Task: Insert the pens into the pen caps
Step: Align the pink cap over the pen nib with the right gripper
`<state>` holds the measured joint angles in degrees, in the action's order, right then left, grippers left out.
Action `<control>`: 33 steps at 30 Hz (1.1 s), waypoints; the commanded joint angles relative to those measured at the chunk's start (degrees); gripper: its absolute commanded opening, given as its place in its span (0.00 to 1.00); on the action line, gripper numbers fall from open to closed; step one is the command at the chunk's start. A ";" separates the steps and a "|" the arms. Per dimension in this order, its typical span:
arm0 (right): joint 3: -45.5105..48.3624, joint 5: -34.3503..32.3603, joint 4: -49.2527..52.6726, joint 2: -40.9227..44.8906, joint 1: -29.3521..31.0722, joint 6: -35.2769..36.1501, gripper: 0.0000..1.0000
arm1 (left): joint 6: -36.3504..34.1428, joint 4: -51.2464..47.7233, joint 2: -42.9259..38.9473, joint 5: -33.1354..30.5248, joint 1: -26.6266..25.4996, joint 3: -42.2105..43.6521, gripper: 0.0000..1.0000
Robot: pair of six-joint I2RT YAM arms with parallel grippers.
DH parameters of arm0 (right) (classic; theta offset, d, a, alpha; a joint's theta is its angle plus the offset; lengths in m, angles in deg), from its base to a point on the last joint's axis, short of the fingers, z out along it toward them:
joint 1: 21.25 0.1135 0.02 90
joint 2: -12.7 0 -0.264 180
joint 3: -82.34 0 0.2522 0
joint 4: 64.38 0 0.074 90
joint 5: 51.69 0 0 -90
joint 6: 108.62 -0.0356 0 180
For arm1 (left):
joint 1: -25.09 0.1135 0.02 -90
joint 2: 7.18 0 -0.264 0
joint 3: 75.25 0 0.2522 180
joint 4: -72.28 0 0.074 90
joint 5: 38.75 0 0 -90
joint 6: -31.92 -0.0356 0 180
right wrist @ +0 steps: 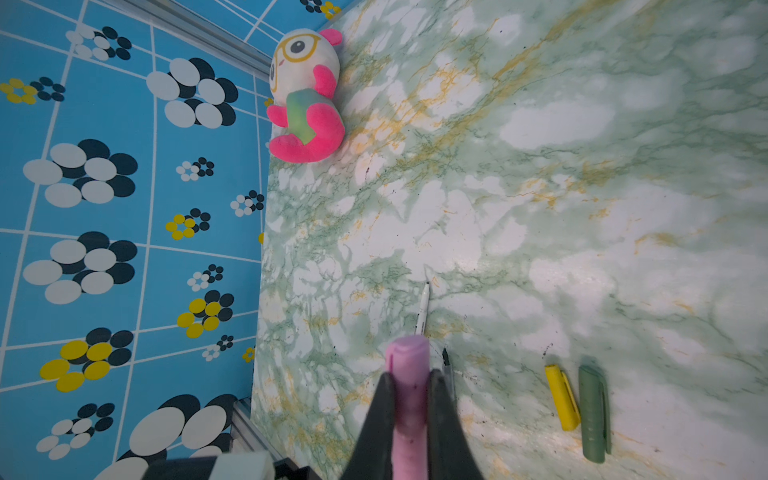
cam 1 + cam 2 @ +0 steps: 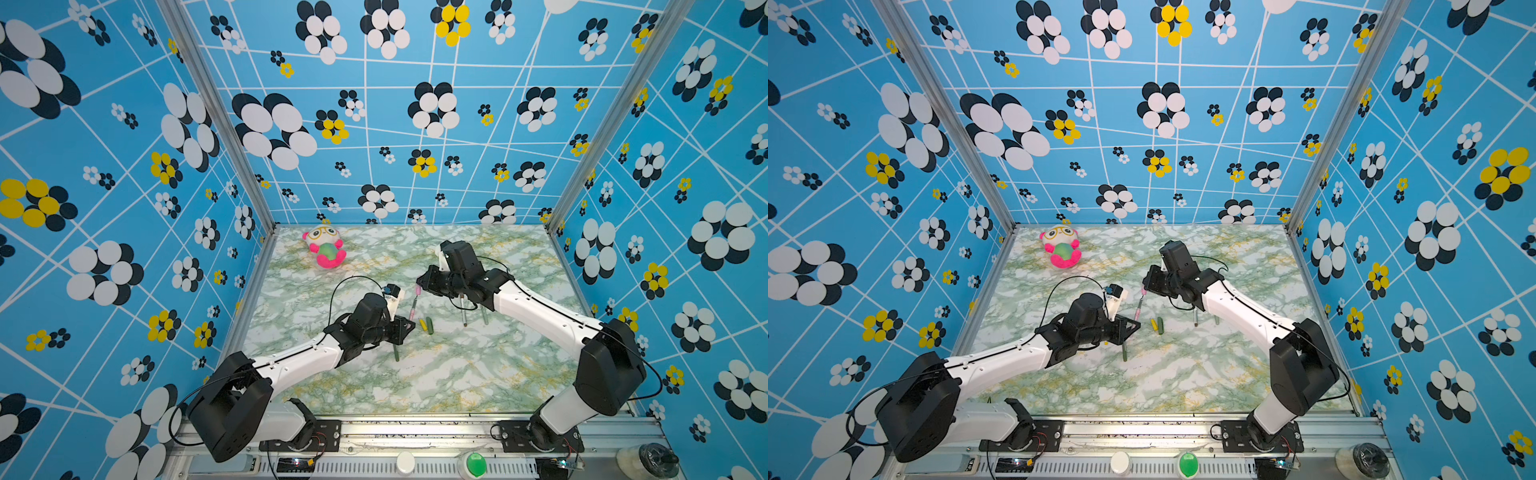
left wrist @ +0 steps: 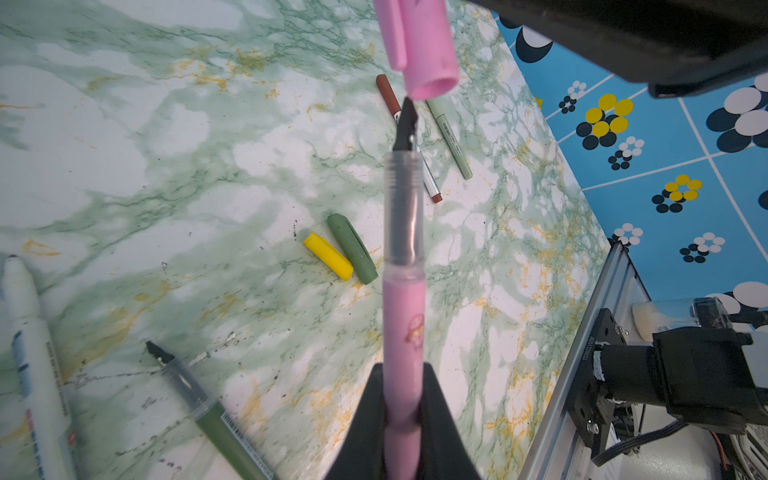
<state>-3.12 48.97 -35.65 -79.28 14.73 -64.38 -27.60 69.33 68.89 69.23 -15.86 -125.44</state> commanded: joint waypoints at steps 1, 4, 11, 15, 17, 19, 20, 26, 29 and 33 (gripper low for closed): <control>1.10 -0.08 -1.19 -0.81 0.26 -0.37 0.09 | -0.16 1.18 0.13 -0.11 0.17 0.05 0.00; 1.34 -0.02 -1.36 -0.78 0.40 -0.47 0.09 | -0.11 1.18 0.22 -0.22 0.21 0.13 0.00; 1.65 -0.28 -1.38 -0.67 0.72 -0.38 0.09 | 0.06 1.50 0.34 -0.31 0.25 0.21 0.00; 2.01 -0.66 -1.59 -0.60 0.84 -0.13 0.09 | 0.02 1.39 0.14 -0.31 0.28 0.17 0.00; 1.99 -1.18 -1.56 -0.51 0.84 0.27 0.09 | -0.06 1.33 0.05 -0.31 0.30 0.17 0.00; 1.73 -1.62 -1.29 -0.39 0.84 0.83 0.09 | 0.06 1.30 0.04 -0.31 0.26 0.26 0.00; 1.66 -1.85 -1.17 -0.41 0.84 1.08 0.09 | 0.09 1.25 -0.04 -0.31 0.26 0.23 0.00; 0.38 -3.15 -0.30 -0.16 0.59 2.72 0.09 | 0.03 1.23 0.04 -0.21 0.26 0.35 0.00; -0.46 -3.50 0.06 -0.19 0.25 3.21 0.09 | 0.06 1.20 0.02 -0.13 0.30 0.35 0.00; -0.99 -3.71 0.36 -0.46 -0.04 3.57 0.09 | 0.08 1.07 -0.13 -0.14 0.25 0.32 0.00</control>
<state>-2.31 46.74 -37.12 -79.39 15.04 -62.37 -27.60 69.33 68.89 69.23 -15.86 -125.44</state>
